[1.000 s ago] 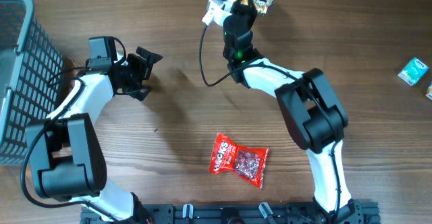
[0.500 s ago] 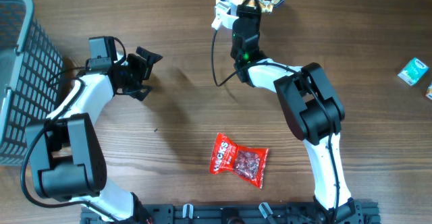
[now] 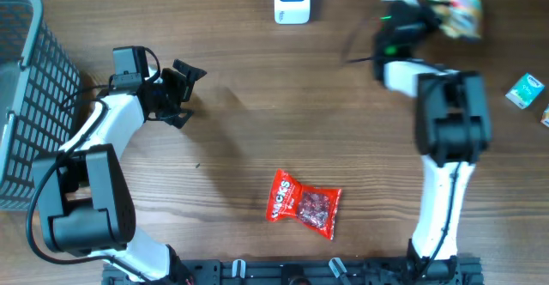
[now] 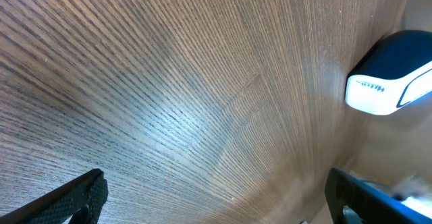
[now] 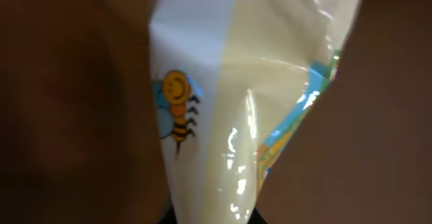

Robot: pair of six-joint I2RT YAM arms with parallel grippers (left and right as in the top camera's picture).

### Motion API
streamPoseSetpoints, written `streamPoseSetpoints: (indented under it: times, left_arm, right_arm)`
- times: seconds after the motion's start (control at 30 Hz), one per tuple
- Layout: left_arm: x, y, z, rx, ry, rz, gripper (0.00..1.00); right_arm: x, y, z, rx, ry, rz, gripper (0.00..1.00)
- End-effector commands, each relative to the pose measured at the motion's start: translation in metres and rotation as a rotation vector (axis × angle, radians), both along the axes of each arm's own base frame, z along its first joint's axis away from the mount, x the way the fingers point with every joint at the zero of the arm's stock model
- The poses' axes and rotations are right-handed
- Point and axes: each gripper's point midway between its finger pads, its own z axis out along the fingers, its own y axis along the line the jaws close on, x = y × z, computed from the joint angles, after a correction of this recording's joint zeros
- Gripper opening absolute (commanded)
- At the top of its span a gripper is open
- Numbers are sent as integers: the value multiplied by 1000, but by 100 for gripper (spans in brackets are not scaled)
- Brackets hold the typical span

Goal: Scan the item barcode
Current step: 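Carry the wet-wipes pack with the right gripper to the right edge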

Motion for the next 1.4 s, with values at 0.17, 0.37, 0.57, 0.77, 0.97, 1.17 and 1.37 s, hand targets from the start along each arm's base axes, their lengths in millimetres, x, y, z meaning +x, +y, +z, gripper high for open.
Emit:
streamPoseSetpoints:
  times: [0.17,0.37,0.57,0.77,0.97,1.17,1.37]
  left_arm:
    - [1,2,6,17,-26,-10,100]
    - [1,2,6,17,-26,-10,100]
    - [1,2,6,17,-26,-10,100]
    - [1,2,6,17,-26,-10,100]
    - [1,2,6,17,-26,-10,100]
    - [1,2,6,17,-25,-10,100]
    - [1,2,6,17,-26,-10,100]
  right_arm:
    - [-110,-152,-32,33,14,-545,4]
    - [-141,-188,-38,51,-60,-647,61]
    - [-141,-187,-67,132,-14,-595,97]
    - [-129,-180,-50,153,-54,-547,100]
    - [-128,-179,26,177,-246,-513,100]
    - [-120,-133,-12,699,-160,-286,100]
    - [-102,-36,-30,1381,-273,-152,100]
